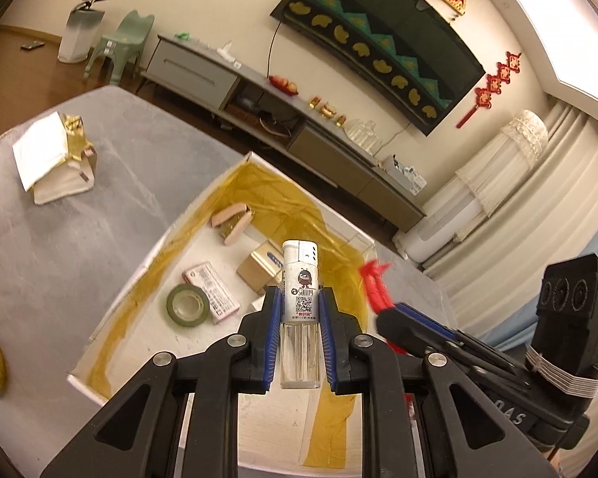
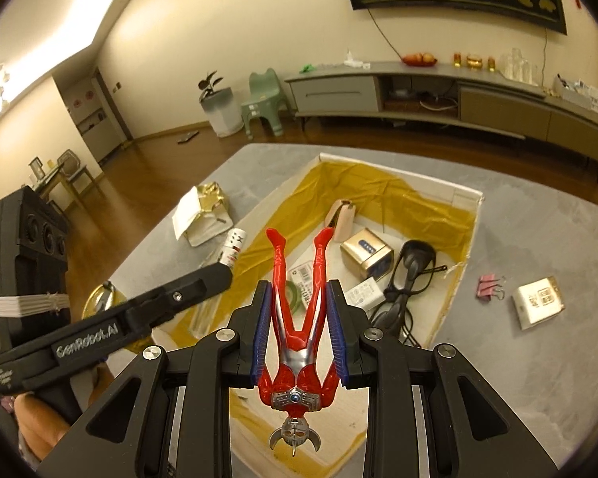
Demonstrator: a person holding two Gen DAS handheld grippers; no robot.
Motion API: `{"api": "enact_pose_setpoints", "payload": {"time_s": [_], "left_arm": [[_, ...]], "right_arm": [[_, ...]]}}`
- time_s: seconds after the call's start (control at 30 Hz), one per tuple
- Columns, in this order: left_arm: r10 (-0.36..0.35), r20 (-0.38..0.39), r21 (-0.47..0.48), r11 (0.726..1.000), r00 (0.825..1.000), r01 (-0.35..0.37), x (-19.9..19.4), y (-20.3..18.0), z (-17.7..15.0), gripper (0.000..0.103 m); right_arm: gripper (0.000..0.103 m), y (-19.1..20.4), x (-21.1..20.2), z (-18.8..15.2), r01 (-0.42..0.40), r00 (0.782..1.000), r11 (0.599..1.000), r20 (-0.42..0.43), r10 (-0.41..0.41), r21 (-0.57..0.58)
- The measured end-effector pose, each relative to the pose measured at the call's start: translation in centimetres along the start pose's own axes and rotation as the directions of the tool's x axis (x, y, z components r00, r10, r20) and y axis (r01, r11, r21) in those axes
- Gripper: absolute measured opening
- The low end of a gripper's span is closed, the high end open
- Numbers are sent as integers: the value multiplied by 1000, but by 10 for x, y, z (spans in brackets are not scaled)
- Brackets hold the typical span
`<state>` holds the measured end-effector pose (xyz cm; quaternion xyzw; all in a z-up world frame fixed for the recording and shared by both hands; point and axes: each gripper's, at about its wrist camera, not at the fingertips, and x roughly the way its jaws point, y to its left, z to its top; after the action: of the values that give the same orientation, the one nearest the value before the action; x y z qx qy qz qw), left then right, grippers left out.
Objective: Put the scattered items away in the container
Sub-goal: 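Open both tools to drop the red figure and lighter into the box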
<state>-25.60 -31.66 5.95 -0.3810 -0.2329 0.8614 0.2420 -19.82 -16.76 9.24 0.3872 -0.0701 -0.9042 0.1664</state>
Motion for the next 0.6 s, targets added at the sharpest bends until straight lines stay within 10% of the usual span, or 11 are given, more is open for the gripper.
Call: {"api": "enact_pose_setpoints", "payload": {"time_s": [0.4,0.6], "left_arm": [[82,-50,13,997,995,-82,20,-3,-8,20],[88,-79,-14,996,993,-90,28,3,-5,43]], "right_arm": [[31,-17,34,-10,35,997,999,-66,-36,-20],[42,-30,37,-14,41,997,999,-72,-41,-10]]}}
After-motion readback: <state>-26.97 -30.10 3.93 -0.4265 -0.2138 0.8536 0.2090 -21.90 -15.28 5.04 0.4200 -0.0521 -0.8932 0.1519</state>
